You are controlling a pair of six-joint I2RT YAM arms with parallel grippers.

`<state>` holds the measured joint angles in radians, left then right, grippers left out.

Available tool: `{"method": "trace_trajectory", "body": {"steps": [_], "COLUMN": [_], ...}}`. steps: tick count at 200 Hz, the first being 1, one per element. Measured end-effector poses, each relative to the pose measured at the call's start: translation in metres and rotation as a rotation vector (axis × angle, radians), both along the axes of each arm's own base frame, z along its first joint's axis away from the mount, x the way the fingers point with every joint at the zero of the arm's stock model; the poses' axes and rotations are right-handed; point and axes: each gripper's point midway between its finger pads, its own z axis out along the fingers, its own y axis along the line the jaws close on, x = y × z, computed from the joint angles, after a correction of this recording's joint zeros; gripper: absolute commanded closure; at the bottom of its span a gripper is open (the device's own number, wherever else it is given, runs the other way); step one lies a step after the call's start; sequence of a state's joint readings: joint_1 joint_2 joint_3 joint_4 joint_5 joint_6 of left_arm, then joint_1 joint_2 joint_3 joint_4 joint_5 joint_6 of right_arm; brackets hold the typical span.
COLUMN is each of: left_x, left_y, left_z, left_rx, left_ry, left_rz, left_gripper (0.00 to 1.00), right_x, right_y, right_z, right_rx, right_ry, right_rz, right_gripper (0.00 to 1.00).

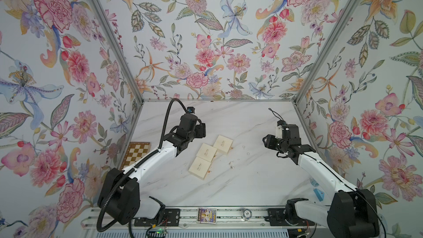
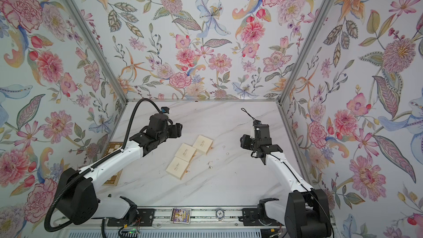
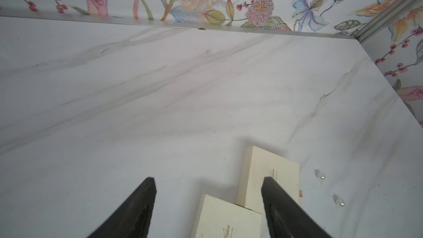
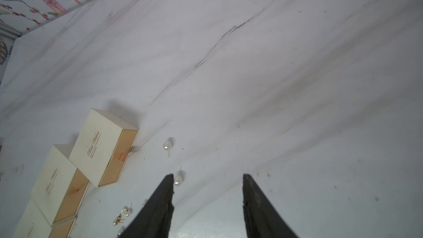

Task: Take out the earrings from the drawer-style jewelry box
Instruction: Close the drawer of the jewelry box, then reset both arms

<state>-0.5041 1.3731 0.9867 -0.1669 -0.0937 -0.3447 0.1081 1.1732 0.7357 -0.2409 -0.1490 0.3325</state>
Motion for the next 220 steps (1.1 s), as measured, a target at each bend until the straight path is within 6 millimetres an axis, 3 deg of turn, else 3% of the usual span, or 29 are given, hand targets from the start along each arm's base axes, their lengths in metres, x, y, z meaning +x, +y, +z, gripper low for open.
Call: {"method": "trace_trajectory", "body": {"steps": [51, 66, 96, 142, 147, 181, 220], "left_x": [-0.027, -0.035, -0.048, -0.055, -0.055, -0.055, -0.057], "left_y": [0.065, 0.079, 0.103, 0.128, 0.13, 0.145, 0.174], "left_z": [-0.022, -0.024, -0.021, -0.02, -0.02, -0.029, -0.046], "left_rx": [0.15, 0.184, 0.245, 0.317, 0.326, 0.385, 0.391], "left_ry": [-0.012, -0.035, -0.135, -0.234, -0.24, -0.27, -0.28], "left_rz": [0.131, 0.158, 0.205, 0.269, 0.275, 0.305, 0.384], "left_gripper": [0.1, 0.01, 0.01, 0.01, 0.01, 0.01, 0.01], "right_x": [-0.004, -0.005, -0.005, -0.006, -0.005, 0.012, 0.034], "right_y": [-0.079, -0.098, -0.12, -0.134, -0.135, -0.139, -0.1], "right_z": [0.018, 0.015, 0.0, -0.045, -0.048, -0.047, -0.057], "right_rx": [-0.043, -0.059, -0.126, -0.205, -0.21, -0.224, -0.292], "right_ry": [-0.131, -0.155, -0.224, -0.309, -0.316, -0.401, -0.445], "right_rz": [-0.208, -0.27, -0.341, -0.391, -0.394, -0.406, -0.275], "right_gripper": [0.25, 0.21, 0.12, 0.08, 0.04, 0.01, 0.01]}}
